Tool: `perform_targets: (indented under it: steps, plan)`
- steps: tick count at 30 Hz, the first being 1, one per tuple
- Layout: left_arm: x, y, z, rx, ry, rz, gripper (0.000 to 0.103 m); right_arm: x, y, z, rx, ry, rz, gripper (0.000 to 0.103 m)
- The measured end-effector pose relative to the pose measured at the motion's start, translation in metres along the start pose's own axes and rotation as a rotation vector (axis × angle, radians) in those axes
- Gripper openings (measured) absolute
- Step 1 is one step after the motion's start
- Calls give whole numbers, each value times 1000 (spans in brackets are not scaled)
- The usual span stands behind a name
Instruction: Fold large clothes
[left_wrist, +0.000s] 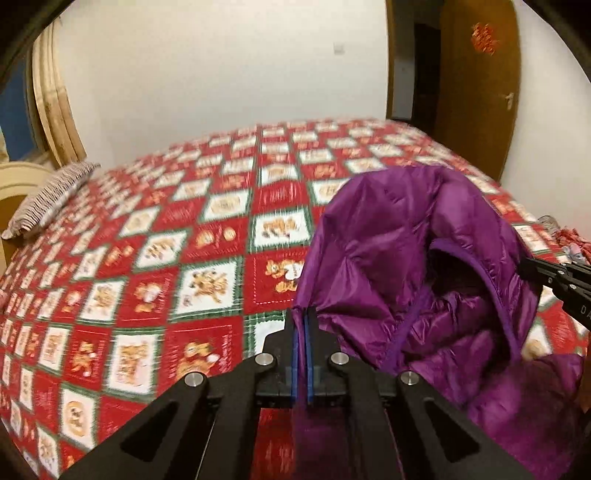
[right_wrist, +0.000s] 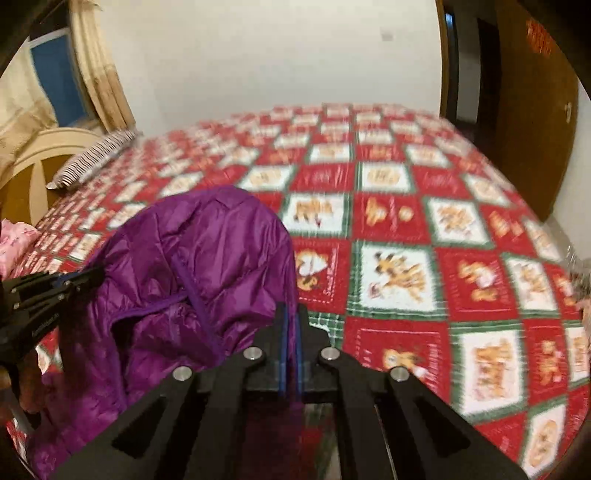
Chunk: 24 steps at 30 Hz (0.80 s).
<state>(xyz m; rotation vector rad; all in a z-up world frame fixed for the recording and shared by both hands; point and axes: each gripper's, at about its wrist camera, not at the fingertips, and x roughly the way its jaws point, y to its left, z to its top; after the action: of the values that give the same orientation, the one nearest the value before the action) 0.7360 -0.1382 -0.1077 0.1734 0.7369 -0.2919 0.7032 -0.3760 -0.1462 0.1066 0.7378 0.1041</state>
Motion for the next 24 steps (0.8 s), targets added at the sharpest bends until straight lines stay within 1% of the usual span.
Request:
perform_targets:
  steps: [4, 7, 8, 12, 14, 17, 19, 22, 24]
  plan:
    - [-57, -1, -16, 8, -94, -26, 2, -51, 16, -16, -51, -83, -10, 4]
    - [-101, -5, -45, 17, -154, -37, 2, -86, 26, -34, -78, -131, -18, 4]
    - [-108, -7, -52, 20, -159, -40, 2, -93, 28, -39, -77, -141, -21, 4]
    - [-136, -15, -93, 24, -175, -54, 2, -128, 32, -77, -52, -168, -21, 3]
    - [-151, -19, -118, 23, -178, -77, 2, -139, 34, -93, -49, -176, -19, 2]
    - [-157, -27, -154, 41, -145, -100, 2, -150, 36, -122, -68, -157, -12, 2]
    - [-154, -31, -173, 63, -110, -86, 2, -151, 35, -139, -76, -121, -5, 2]
    - [-150, -26, -182, 24, -41, -103, 2, -142, 31, -154, -74, -31, 16, 3]
    - [-151, -20, -184, -19, -17, -95, 2, -135, 28, -155, -29, 24, 28, 9]
